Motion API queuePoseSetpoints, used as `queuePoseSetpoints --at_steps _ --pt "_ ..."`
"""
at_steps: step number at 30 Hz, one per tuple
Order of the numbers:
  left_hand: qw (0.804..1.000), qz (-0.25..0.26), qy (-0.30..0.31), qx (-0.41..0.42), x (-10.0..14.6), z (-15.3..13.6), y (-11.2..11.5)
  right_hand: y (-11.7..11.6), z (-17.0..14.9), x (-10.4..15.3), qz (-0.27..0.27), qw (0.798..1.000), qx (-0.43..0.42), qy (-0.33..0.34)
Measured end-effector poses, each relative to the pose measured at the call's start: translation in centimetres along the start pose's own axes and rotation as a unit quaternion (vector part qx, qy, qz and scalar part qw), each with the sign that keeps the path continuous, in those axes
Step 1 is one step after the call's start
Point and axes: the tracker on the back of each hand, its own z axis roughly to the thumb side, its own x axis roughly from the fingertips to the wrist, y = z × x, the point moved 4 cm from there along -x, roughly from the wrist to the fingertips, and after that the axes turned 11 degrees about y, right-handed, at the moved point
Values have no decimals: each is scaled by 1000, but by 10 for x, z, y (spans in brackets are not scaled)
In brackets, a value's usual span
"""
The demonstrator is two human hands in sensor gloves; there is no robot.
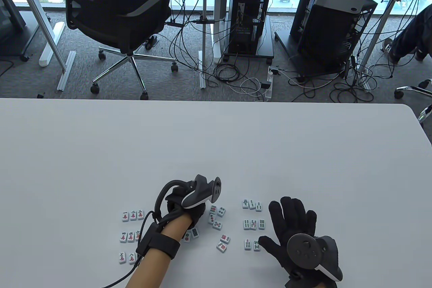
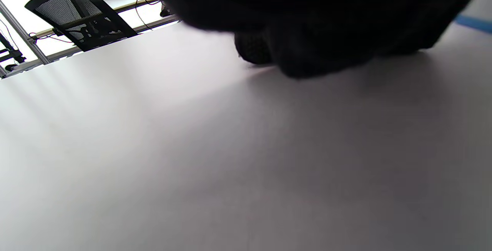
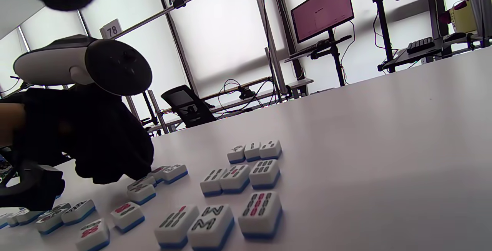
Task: Mahjong suit sorting
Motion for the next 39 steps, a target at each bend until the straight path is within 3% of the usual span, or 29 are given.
queuePoseSetpoints --at_steps 4,9,12,20,39 --pt "1000 1 26 11 5 -4 -1 0 0 0 1 1000 2 1" --pt "995 28 90 -6 29 -22 -12 1 0 0 -3 1000 -3 1" --pt "991 20 129 33 46 -32 -4 0 0 0 -1 1000 0 2" --pt "989 36 146 -1 89 -47 18 0 0 0 -2 1000 4 0" --pt "990 26 132 -51 98 -47 36 -1 -1 1 1 1000 8 -3"
